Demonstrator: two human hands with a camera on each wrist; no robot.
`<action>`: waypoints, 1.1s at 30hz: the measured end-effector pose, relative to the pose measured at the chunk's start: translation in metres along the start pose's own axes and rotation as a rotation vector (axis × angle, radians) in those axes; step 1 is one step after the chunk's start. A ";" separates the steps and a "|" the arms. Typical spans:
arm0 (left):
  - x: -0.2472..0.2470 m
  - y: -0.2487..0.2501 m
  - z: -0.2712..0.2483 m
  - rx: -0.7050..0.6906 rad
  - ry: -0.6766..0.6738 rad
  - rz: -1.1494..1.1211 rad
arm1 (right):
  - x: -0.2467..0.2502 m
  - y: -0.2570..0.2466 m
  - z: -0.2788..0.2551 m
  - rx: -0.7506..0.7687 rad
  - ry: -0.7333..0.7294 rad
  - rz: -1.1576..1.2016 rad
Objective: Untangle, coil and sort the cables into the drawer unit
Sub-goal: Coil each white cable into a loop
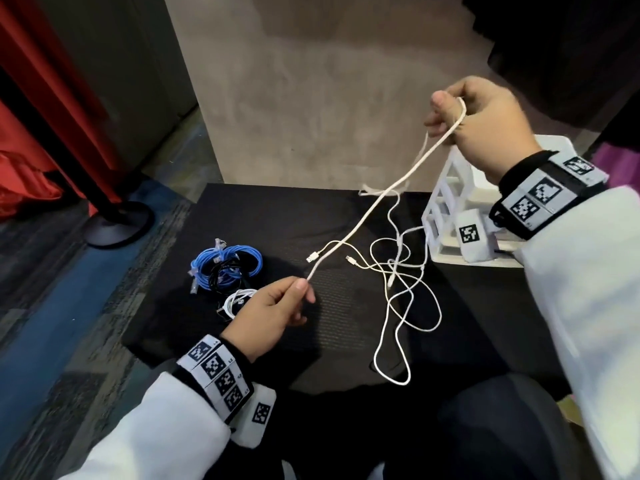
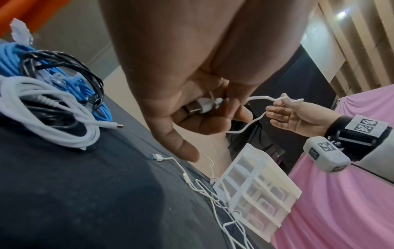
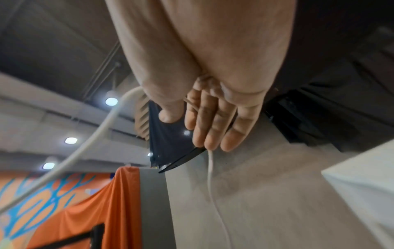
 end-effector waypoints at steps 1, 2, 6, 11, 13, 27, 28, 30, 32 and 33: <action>0.003 -0.004 0.001 -0.009 0.002 0.019 | 0.001 -0.002 -0.001 0.045 -0.005 -0.037; 0.004 -0.007 0.001 -0.016 0.000 0.038 | 0.002 0.000 -0.002 0.081 -0.009 -0.087; 0.008 -0.018 0.000 0.008 -0.013 0.138 | 0.002 0.006 -0.016 0.102 -0.068 -0.161; 0.011 -0.023 -0.005 0.010 0.018 0.158 | 0.004 -0.008 -0.034 0.178 -0.082 -0.227; 0.012 -0.019 -0.005 -0.007 0.076 0.109 | 0.009 -0.028 -0.041 0.287 -0.024 -0.194; 0.028 0.028 0.000 -0.159 0.380 -0.237 | 0.013 -0.138 -0.105 0.475 -0.105 -0.206; 0.030 0.028 -0.001 -0.148 0.394 -0.242 | 0.005 -0.130 -0.109 0.422 -0.175 -0.171; 0.032 0.026 -0.003 -0.124 0.405 -0.247 | -0.013 -0.108 -0.121 0.262 -0.329 -0.098; 0.035 0.025 -0.008 -0.103 0.417 -0.269 | -0.031 -0.080 -0.141 0.096 -0.491 -0.062; 0.036 0.024 -0.010 -0.094 0.426 -0.285 | -0.041 -0.063 -0.153 0.031 -0.568 -0.057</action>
Point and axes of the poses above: each hand's wrist, its own z-axis towards the middle knuckle, its own x-axis out of the back of the hand, y = z × x, the point moved 4 cm from there along z, towards the middle knuckle, and after that the axes turned 2 degrees about x, right-handed, at the moved point
